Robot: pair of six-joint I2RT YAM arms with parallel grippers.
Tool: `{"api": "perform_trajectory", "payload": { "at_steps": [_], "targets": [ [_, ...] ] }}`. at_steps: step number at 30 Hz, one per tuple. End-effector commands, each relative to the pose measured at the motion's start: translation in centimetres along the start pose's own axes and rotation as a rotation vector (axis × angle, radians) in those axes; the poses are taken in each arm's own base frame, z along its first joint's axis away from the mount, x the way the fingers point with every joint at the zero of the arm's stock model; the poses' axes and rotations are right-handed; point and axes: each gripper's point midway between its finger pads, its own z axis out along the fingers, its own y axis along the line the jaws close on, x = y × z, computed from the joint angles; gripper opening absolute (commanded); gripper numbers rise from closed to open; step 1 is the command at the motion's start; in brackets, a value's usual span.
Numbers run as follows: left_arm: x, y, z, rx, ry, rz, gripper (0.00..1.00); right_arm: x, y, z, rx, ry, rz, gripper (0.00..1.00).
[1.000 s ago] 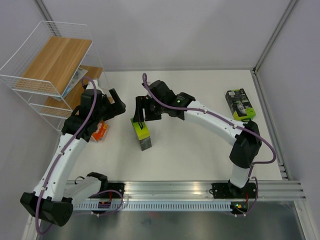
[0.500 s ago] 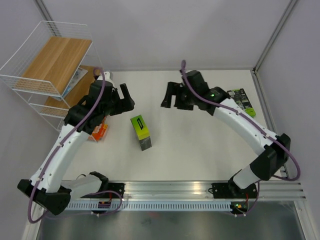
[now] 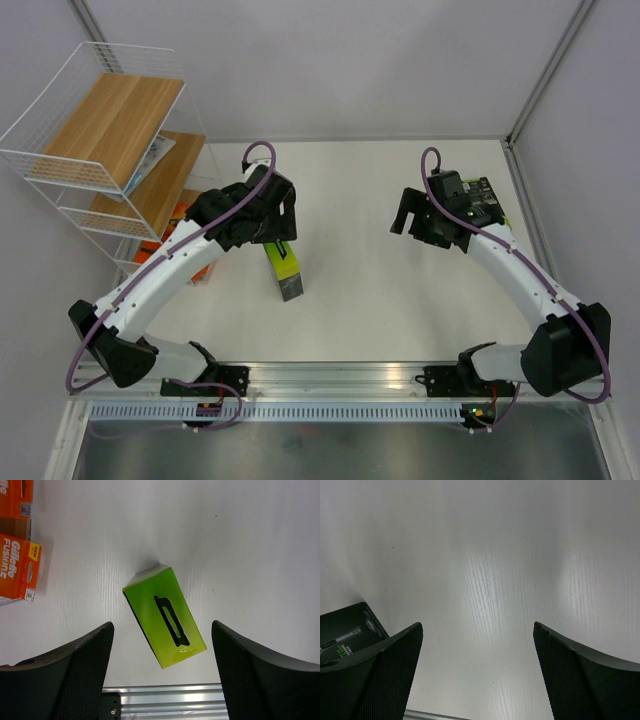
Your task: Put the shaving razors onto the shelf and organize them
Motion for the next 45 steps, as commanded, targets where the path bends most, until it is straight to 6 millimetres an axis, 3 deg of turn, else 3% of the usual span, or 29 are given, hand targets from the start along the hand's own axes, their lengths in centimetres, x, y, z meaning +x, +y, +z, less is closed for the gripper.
{"api": "perform_trajectory", "payload": {
  "at_steps": [1,8,15,23,32,42,45],
  "targets": [
    [0.7,0.3,0.2,-0.064,0.015,-0.068,0.83,-0.5,0.5,0.5,-0.044,-0.022,-0.014,0.97],
    [1.3,-0.1,1.6,-0.105,0.032,-0.086,0.81,0.9,1.5,1.6,-0.106,0.049,-0.029,0.96],
    [2.2,0.0,3.0,-0.147,0.062,-0.063,0.74,2.2,0.8,2.2,-0.097,0.082,-0.028,0.96],
    [2.6,0.1,3.5,-0.161,0.075,-0.054,0.50,2.7,0.7,2.7,-0.098,0.099,-0.023,0.95],
    [3.4,0.3,3.5,-0.154,0.093,-0.060,0.47,2.7,0.6,2.7,-0.096,0.099,-0.024,0.95],
    [3.5,-0.2,3.3,-0.137,0.103,-0.063,0.37,2.7,1.3,2.4,-0.127,0.106,-0.016,0.94],
    [3.6,-0.2,3.4,-0.139,0.105,-0.065,0.20,2.9,1.2,2.5,-0.127,0.114,-0.016,0.93]
  ]
}}
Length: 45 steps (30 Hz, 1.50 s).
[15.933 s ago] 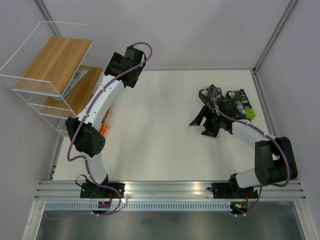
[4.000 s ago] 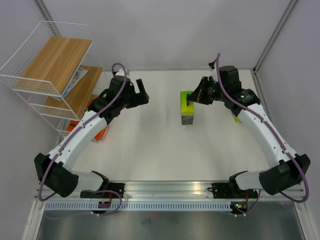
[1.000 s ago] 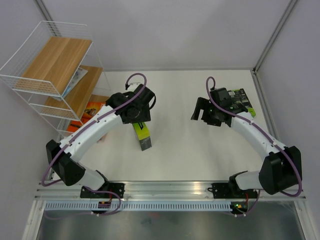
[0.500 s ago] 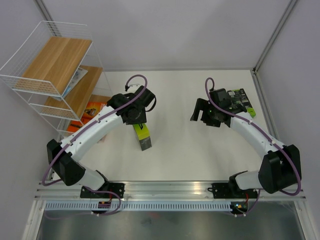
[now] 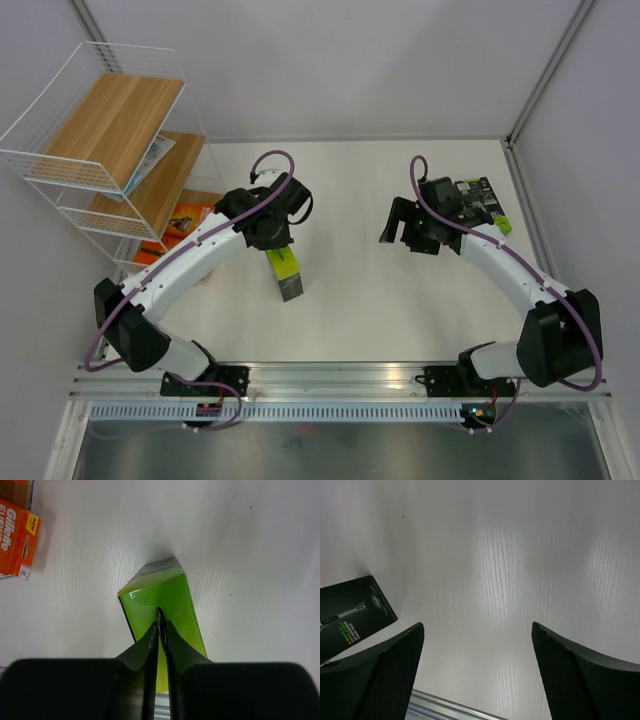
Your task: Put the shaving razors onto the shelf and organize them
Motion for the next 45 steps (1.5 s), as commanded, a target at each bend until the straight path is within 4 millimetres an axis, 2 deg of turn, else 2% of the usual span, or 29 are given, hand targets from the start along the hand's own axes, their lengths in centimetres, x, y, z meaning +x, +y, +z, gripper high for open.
{"api": "perform_trajectory", "payload": {
  "at_steps": [1,3,4,7,10,13,15,16,21,22,24,25,27,28,29,30,33,34,35,38,41,45],
  "targets": [
    [0.5,-0.3,-0.3,0.016,0.015,-0.019,0.13,-0.3,0.4,0.0,-0.022,-0.013,-0.007,0.93],
    [0.5,-0.3,-0.3,0.015,0.018,-0.019,0.04,-0.2,0.3,0.0,-0.021,-0.012,-0.006,0.93],
    [0.5,-0.3,-0.3,0.018,0.017,-0.021,0.02,-0.2,0.2,0.0,-0.019,-0.013,-0.007,0.93],
    [0.3,-0.4,-0.3,0.020,0.011,-0.008,0.02,-0.1,0.2,0.1,-0.017,-0.011,-0.007,0.93],
    [-0.9,-0.8,-0.8,0.048,-0.027,0.018,0.02,0.0,0.2,0.1,-0.020,-0.009,-0.006,0.93],
    [-3.0,-1.8,-1.9,0.103,-0.085,0.093,0.02,-0.1,0.3,0.1,-0.024,-0.010,-0.006,0.92],
    [-5.4,-2.4,-3.5,0.142,-0.143,0.165,0.02,-0.2,0.5,0.1,-0.031,-0.013,-0.006,0.92],
    [-7.2,-2.8,-5.1,0.175,-0.194,0.171,0.02,-0.3,0.6,0.2,-0.033,-0.015,-0.005,0.92],
    [-11.8,-2.6,-9.0,0.249,-0.327,0.352,0.02,-0.5,1.2,0.6,-0.059,-0.014,0.011,0.91],
    [-13.5,-2.1,-10.2,0.260,-0.374,0.380,0.02,-0.6,1.3,0.7,-0.064,-0.012,0.017,0.91],
    [-15.4,-1.2,-11.4,0.255,-0.430,0.403,0.02,-0.6,1.3,0.9,-0.062,-0.008,0.021,0.91],
    [-17.6,-0.2,-13.3,0.250,-0.500,0.382,0.02,-0.6,1.4,1.0,-0.063,-0.007,0.021,0.91],
    [-19.8,0.6,-14.6,0.218,-0.573,0.460,0.02,-0.7,1.5,1.3,-0.067,0.003,0.023,0.91],
    [-22.3,1.1,-15.8,0.183,-0.670,0.434,0.02,-0.9,1.7,1.4,-0.073,0.003,0.024,0.91],
    [-23.2,1.9,-17.2,0.181,-0.727,0.458,0.02,-1.0,1.9,1.6,-0.078,0.003,0.022,0.91],
    [-24.0,2.3,-17.8,0.191,-0.759,0.459,0.02,-1.0,1.8,2.1,-0.073,0.014,0.024,0.91],
    [-27.9,4.8,-20.4,0.114,-0.904,0.410,0.02,-1.2,2.2,3.0,-0.077,0.044,0.030,0.90],
    [-29.3,6.1,-22.1,0.083,-0.966,0.403,0.02,-1.7,2.7,3.0,-0.089,0.042,0.025,0.90],
    [-30.8,6.4,-23.3,0.071,-1.032,0.378,0.02,-1.6,2.7,3.5,-0.086,0.061,0.027,0.90],
    [-33.5,8.3,-27.7,0.011,-1.202,0.337,0.02,-2.1,3.2,4.2,-0.091,0.081,0.020,0.90],
    [-35.1,9.6,-32.0,-0.041,-1.347,0.297,0.02,-2.5,3.7,4.8,-0.103,0.099,0.010,0.89],
    [-35.7,11.8,-35.6,-0.124,-1.465,0.228,0.02,-2.8,4.1,5.4,-0.119,0.104,0.003,0.90]
  ]
}}
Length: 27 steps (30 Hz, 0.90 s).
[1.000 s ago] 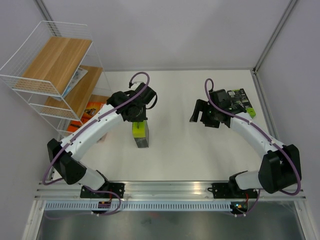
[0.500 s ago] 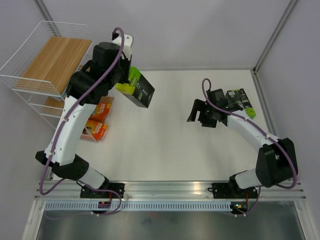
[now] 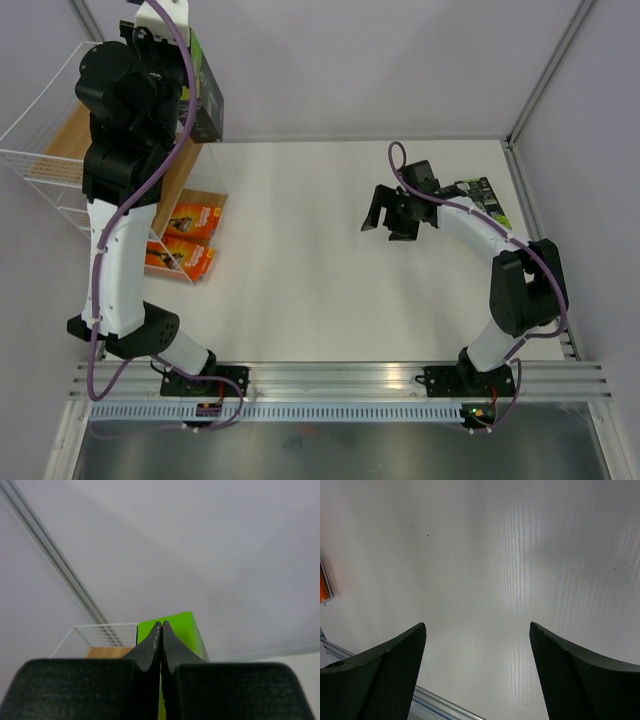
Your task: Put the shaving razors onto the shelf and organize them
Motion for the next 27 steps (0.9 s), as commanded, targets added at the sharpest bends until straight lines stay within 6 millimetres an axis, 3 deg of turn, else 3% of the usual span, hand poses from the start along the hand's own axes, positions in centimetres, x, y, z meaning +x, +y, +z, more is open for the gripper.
{"api": "perform_trajectory", "payload": {
  "at_steps": [1,6,11,14,15,19,20,23,27],
  "targets": [
    [-8.4,5.8,-2.6,-0.186,-0.285,0.002,0.02,-0.8,1.2,0.0,-0.043,-0.001,-0.022,0.89],
    [-10.5,8.3,-3.4,-0.303,-0.357,0.045,0.02,0.0,1.1,0.5,-0.065,0.029,-0.026,0.88],
    [-9.9,9.5,-3.4,-0.365,-0.326,0.161,0.02,1.4,0.0,1.1,-0.048,0.068,-0.041,0.88],
    [-10.3,9.7,-3.7,-0.360,-0.336,0.245,0.02,2.0,-0.2,1.1,-0.054,0.072,-0.033,0.87],
    [-11.3,10.0,-4.4,-0.355,-0.367,0.242,0.02,2.1,-0.2,1.2,-0.057,0.073,-0.026,0.87],
    [-12.3,9.3,-6.1,-0.256,-0.414,0.131,0.02,2.7,-0.1,1.4,-0.077,0.086,-0.006,0.87],
    [-10.5,8.0,-5.2,-0.205,-0.358,0.142,0.02,2.6,0.0,1.4,-0.082,0.082,-0.003,0.87],
    [-7.7,5.5,-5.3,-0.086,-0.281,0.044,0.02,1.7,0.9,0.9,-0.109,0.049,-0.019,0.87],
    [0.2,0.4,-4.4,0.069,-0.028,-0.089,0.02,0.2,2.4,0.1,-0.148,0.005,-0.021,0.87]
  ]
}}
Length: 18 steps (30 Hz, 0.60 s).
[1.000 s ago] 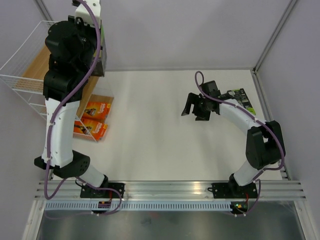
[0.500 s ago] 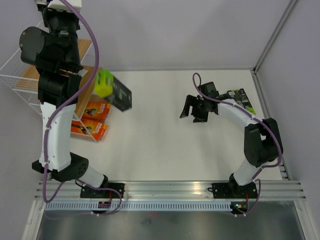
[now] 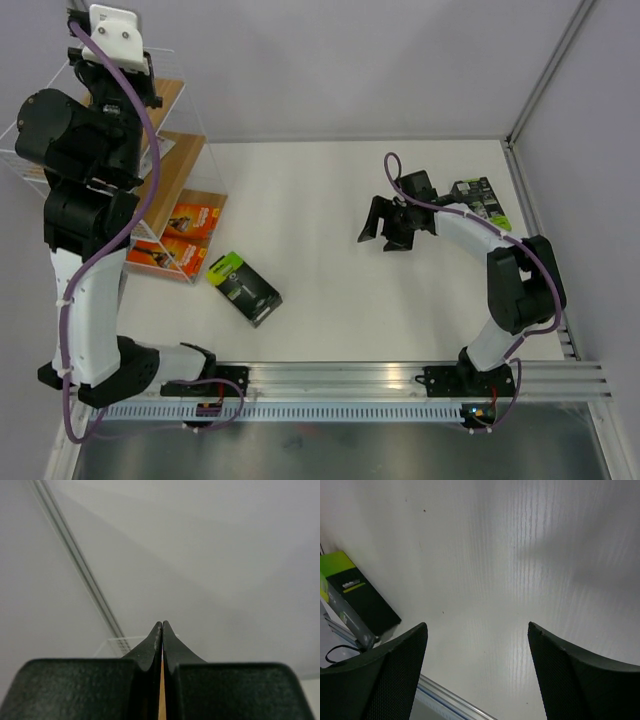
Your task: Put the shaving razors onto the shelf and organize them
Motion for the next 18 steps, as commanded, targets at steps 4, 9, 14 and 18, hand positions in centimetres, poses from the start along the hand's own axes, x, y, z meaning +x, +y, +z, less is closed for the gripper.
{"api": "perform_trajectory", "payload": {
  "at_steps": [4,9,14,18],
  "targets": [
    [8.4,-7.2,-4.3,0.217,0.319,-0.286,0.03,-2.9,4.9,-2.0,-0.152,-0.099,-0.065,0.87],
    [15.6,-12.6,-11.3,0.236,0.697,-0.665,0.40,-1.6,10.4,-1.6,-0.227,-0.086,-0.312,0.90],
    [23.9,-17.2,-22.3,0.197,1.075,-0.915,1.00,1.3,13.0,1.0,-0.259,-0.041,-0.344,0.94],
    [28.7,-17.1,-27.7,0.059,1.194,-0.953,1.00,3.0,12.4,1.9,-0.270,-0.021,-0.273,0.96]
  ]
}}
